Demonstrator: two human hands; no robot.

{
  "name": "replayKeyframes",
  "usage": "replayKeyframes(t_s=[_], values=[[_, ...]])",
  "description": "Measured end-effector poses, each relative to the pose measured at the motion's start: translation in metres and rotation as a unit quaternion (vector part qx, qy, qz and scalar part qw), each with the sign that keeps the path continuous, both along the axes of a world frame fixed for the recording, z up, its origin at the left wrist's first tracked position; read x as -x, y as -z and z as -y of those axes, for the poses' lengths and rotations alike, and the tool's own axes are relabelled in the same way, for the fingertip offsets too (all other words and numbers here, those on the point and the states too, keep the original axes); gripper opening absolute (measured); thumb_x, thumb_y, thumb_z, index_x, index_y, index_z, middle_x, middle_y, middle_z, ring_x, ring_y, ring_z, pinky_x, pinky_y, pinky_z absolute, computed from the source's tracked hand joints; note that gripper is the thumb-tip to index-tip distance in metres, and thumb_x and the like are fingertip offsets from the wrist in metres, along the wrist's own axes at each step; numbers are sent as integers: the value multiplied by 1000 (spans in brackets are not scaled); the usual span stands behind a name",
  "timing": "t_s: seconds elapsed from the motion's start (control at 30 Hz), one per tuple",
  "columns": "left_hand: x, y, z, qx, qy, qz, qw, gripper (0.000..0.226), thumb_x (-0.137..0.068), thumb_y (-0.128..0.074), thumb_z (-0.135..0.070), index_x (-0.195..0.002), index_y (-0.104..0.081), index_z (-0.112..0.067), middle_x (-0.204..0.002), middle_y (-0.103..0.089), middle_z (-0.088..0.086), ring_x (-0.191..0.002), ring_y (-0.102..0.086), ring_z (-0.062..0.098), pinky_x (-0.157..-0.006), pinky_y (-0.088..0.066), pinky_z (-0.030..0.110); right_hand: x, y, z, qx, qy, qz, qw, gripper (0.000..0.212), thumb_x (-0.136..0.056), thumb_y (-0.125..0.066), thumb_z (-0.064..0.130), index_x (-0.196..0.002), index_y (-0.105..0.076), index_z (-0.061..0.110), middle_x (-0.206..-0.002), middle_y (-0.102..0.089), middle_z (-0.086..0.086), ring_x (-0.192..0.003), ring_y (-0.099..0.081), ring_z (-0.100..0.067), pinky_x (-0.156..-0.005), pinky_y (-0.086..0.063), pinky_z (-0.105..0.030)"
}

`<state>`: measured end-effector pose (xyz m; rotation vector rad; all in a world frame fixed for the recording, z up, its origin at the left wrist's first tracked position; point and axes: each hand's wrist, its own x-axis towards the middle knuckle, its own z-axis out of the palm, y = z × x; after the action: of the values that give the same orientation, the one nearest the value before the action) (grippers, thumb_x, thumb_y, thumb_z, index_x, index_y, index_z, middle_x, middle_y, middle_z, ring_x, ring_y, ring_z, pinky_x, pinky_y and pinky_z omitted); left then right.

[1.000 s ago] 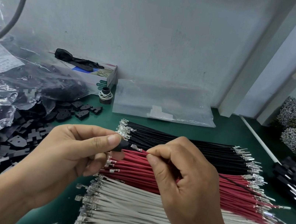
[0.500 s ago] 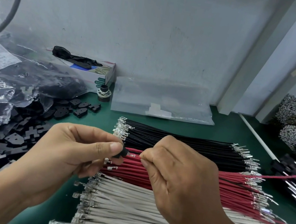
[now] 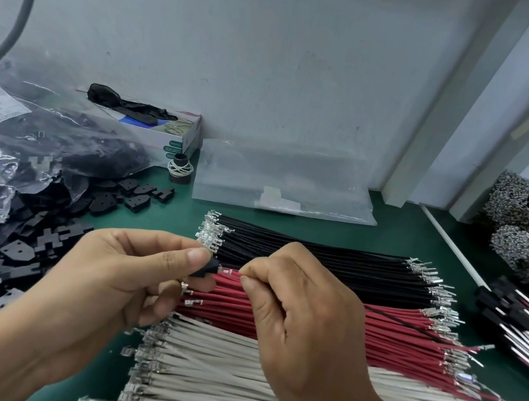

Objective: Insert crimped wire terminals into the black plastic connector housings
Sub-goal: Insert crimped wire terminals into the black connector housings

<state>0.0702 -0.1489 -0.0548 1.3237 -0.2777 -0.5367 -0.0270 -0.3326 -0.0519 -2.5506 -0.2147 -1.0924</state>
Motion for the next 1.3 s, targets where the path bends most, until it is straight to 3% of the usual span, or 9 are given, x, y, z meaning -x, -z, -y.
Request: replayKeyframes(t_s=[0.17, 0.37, 0.57, 0.63, 0.7, 0.77, 1.03, 1.13, 1.3], values=[[1, 1, -1, -6, -4, 9, 1000, 60, -46, -95, -36, -93, -80, -2, -86, -75, 28, -41, -47, 13, -38, -35, 17, -2, 1, 4, 107, 15, 27, 994, 11, -94, -65, 7, -85, -67, 12, -81, -57, 2, -65, -53, -18, -50, -45, -35], [2, 0, 1, -3, -7, -4, 1000, 60, -43, -95, -35, -92, -81, -3, -79, -75, 23, -39, -47, 12, -36, -35, 17, -1, 1, 2, -57, -32, -7, 998, 15, -100, -59, 23, -89, -68, 18, -85, -58, 10, -72, -56, -9, -60, -48, -31], [11, 0, 4, -4, -38, 130, 991, 49, -52, -95, -37, -92, -83, -12, -74, -74, 24, -41, -54, 18, -40, -42, 20, -2, -1, -1, -26, -16, -17, 999, 19, -101, -55, 29, -92, -70, 20, -86, -59, 11, -72, -57, -8, -58, -48, -30], [11, 0, 3, -54, -43, 285, 956, 41, -62, -98, -35, -99, -83, -25, -78, -76, 9, -46, -58, 12, -44, -46, 17, -1, -1, 3, -36, -8, -26, 999, 17, -100, -58, 30, -92, -70, 21, -85, -60, 13, -72, -57, -6, -58, -48, -29], [10, 2, 1, -134, -44, 446, 884, 37, -68, -94, -33, -102, -80, -36, -86, -75, -6, -52, -61, 6, -50, -47, 13, 0, 0, 8, -67, -11, -46, 997, 14, -98, -61, 29, -90, -70, 23, -84, -59, 15, -74, -57, -5, -61, -48, -27], [7, 4, -1, -176, -47, 500, 846, 29, -75, -89, -33, -101, -78, -40, -81, -72, -13, -58, -64, 6, -54, -46, 12, 1, 1, 11, -81, -17, -67, 994, 12, -96, -62, 30, -89, -70, 23, -83, -58, 16, -75, -56, -4, -63, -47, -25], [4, 10, -2, -116, -14, 419, 901, 18, -80, -79, -43, -98, -80, -42, -62, -68, -4, -45, -60, 12, -46, -47, 18, -1, -1, 6, -32, -27, -38, 998, 17, -98, -60, 25, -87, -69, 16, -82, -58, 8, -70, -54, -8, -62, -45, -25], [4, 9, -2, -130, -2, 425, 896, 19, -79, -74, -49, -97, -79, -44, -62, -67, -3, -46, -60, 13, -44, -47, 22, 0, 0, 5, -23, -42, -48, 998, 21, -98, -57, 28, -87, -69, 16, -82, -58, 9, -69, -53, -8, -61, -45, -25], [2, 8, 1, -159, -32, 458, 874, 16, -80, -79, -34, -93, -79, -42, -67, -69, -14, -52, -58, 1, -51, -45, 11, 5, -19, 13, 92, 23, 0, 996, 12, -95, -69, 27, -86, -73, 19, -83, -63, 9, -74, -57, -14, -59, -49, -31]])
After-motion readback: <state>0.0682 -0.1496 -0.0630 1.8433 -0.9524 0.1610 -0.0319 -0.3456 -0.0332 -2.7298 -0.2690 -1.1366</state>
